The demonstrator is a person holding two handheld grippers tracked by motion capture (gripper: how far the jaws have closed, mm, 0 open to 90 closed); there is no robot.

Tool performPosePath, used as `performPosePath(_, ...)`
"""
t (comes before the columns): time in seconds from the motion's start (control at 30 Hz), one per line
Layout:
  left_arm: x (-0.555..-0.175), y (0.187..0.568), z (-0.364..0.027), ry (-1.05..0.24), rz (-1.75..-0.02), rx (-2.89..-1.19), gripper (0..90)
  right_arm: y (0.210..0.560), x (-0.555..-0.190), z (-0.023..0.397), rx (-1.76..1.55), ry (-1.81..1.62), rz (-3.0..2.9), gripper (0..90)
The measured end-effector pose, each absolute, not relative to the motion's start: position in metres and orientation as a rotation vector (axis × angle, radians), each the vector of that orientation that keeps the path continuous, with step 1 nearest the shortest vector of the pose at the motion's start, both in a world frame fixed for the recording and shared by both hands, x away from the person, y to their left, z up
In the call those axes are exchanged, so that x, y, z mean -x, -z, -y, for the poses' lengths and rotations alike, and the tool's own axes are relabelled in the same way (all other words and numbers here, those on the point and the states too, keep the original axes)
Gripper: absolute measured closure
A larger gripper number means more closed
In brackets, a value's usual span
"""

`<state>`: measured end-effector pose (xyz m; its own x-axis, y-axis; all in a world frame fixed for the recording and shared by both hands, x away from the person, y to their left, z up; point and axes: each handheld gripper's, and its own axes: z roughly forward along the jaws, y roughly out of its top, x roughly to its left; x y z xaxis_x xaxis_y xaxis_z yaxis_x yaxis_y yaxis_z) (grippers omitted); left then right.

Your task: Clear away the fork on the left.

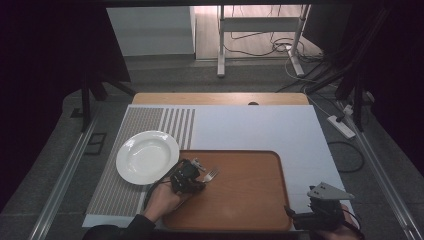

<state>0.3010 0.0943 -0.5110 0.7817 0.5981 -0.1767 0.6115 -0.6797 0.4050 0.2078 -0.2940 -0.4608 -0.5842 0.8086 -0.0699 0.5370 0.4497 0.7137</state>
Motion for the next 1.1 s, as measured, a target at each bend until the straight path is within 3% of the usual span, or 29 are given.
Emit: performPosePath(1.1, -0.319, 0.513, -0.151, 0.055, -1.076, -2.478, 89.5, 0.461, -0.208, 0.294, -1.137, -0.915, -2.308, 0.0)
